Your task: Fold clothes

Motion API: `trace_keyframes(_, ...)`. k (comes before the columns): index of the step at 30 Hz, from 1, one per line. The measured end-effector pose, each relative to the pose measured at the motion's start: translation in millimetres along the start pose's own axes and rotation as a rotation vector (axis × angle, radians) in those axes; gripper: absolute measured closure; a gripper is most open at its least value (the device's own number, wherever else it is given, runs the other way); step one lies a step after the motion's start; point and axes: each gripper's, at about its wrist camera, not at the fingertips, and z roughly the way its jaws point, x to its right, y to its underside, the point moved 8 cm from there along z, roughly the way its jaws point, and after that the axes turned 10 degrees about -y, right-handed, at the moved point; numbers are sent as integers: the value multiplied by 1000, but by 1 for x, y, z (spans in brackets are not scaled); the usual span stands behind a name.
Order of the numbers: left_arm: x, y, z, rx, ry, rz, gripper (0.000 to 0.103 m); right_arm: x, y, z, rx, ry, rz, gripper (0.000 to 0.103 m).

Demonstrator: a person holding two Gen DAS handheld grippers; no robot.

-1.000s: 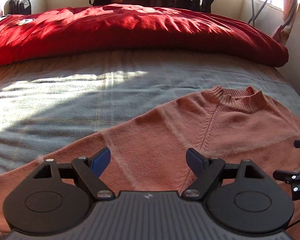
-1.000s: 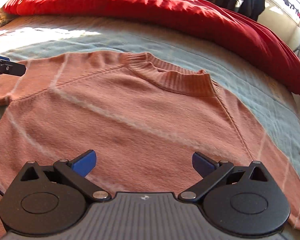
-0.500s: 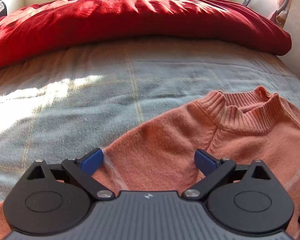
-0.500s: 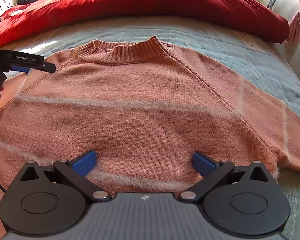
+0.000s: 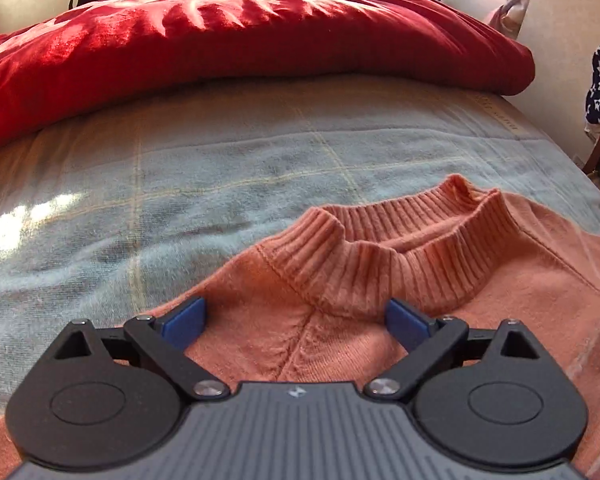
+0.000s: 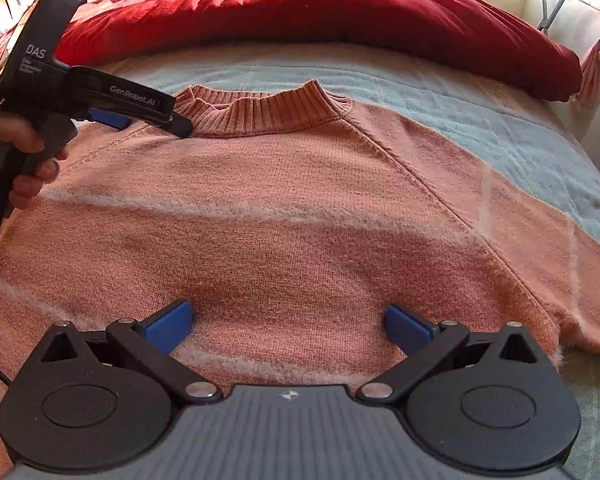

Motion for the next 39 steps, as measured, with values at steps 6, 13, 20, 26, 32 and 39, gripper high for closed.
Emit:
trace_keyframes(6,1,-12,-10,-2,-1,-10,7,4,0,-22,37,2,43,0)
trace_keyframes(13,8,42,-83,-40,44,133,7,16,30,-63,33,60,86,0)
trace_keyframes(20,26,120,-138,-74,-3,172,7,2,52,-71,14,-17,21,0)
trace_keyframes(26,52,191,-169,-91,-170,188,7,-17,68,-62,-11,-165,-138,0)
trace_keyframes(32,63,252,-207,-149,-300,-10,6,-7,119,-92,-65,-231,-321,0)
trace_keyframes(39,76,300,-248,-218,-314,-46,5,16,172,-131,-93,-238,-354,0)
